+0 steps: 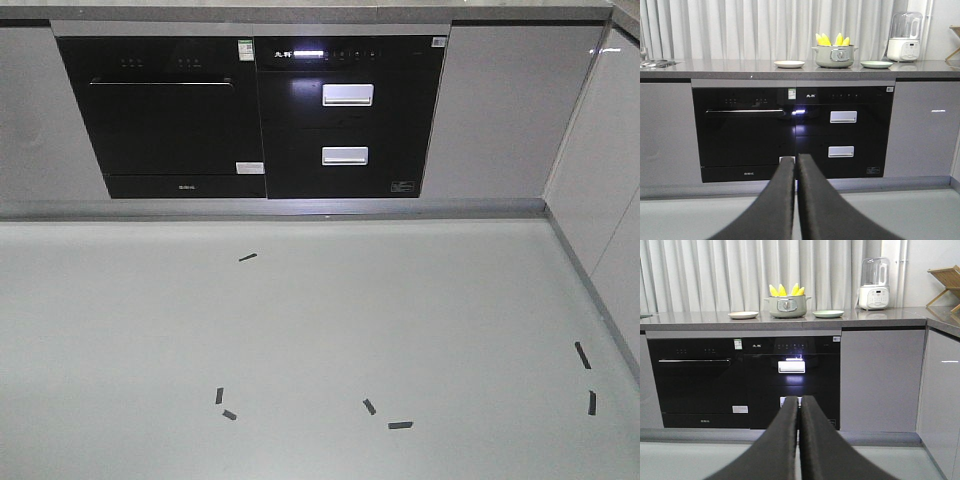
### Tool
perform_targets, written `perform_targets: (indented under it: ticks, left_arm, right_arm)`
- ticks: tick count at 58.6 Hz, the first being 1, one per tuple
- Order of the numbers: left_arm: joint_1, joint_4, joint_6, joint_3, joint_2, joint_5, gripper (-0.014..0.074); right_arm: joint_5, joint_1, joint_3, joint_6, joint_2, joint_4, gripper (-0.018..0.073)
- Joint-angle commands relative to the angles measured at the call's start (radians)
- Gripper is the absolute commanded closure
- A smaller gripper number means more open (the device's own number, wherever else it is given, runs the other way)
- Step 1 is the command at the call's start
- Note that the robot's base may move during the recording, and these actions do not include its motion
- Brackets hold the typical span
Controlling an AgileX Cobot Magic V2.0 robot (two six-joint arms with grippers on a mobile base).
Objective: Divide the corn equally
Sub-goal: 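Drive the base toward the counter with the pot and plates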
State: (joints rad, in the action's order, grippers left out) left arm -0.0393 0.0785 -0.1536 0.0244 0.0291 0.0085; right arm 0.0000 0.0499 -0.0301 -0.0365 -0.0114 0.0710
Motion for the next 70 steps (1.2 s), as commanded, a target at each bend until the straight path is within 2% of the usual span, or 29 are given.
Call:
perform_targets:
  ticks: [1, 70]
  left_arm:
    - [0.003, 0.000, -0.005, -0.022, 0.015, -0.070, 0.0603]
    - [0.003, 0.000, -0.005, -0.022, 0.015, -0.070, 0.0603]
  right_arm:
    - [-0.083, -0.005, -0.016, 0.009, -0.006, 0.010, 0.0561]
    - [-0.083, -0.005, -0.016, 0.009, -0.006, 0.010, 0.0561]
